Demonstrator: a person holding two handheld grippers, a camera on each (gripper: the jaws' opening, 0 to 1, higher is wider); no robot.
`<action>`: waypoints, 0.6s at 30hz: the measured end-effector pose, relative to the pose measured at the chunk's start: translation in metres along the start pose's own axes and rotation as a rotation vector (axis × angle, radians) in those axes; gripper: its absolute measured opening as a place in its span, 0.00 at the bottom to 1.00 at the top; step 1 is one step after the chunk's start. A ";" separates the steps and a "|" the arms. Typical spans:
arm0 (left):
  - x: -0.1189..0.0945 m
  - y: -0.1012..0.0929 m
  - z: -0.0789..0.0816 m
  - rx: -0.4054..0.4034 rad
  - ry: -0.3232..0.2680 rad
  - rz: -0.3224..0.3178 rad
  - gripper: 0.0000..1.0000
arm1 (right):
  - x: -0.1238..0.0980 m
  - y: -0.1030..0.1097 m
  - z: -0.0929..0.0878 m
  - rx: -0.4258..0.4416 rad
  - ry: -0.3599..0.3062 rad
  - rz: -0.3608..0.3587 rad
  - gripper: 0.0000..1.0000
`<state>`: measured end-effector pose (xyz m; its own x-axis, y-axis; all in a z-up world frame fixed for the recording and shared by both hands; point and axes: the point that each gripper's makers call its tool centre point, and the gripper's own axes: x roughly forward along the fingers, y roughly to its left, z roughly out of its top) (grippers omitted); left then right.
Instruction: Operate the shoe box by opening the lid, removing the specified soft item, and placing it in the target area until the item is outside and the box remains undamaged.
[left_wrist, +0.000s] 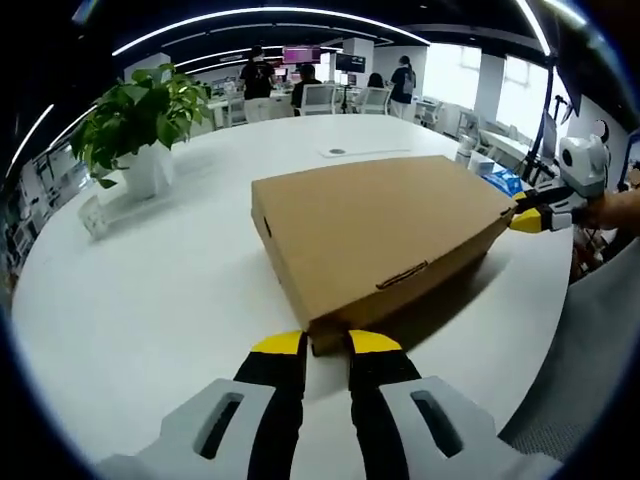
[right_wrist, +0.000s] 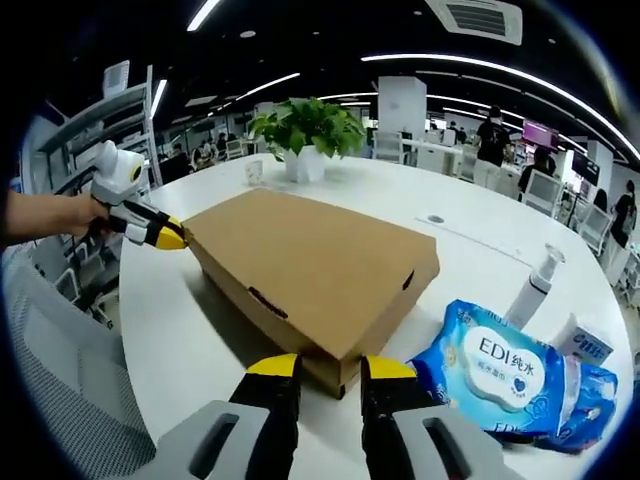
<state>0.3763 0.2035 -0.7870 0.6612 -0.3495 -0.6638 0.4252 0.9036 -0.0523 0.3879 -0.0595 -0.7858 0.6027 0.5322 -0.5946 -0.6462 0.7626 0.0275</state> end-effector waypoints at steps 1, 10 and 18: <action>0.002 0.000 0.002 -0.001 0.000 0.000 0.14 | 0.001 -0.002 0.001 0.000 0.000 -0.002 0.20; 0.016 0.004 0.015 -0.001 0.007 -0.008 0.13 | 0.010 -0.018 0.008 0.006 0.001 -0.025 0.21; 0.025 0.007 0.022 -0.009 0.010 -0.010 0.14 | 0.017 -0.025 0.007 0.022 0.009 -0.040 0.22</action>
<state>0.4094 0.1959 -0.7871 0.6509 -0.3564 -0.6703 0.4261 0.9023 -0.0660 0.4175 -0.0665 -0.7912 0.6238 0.4980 -0.6024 -0.6110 0.7913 0.0214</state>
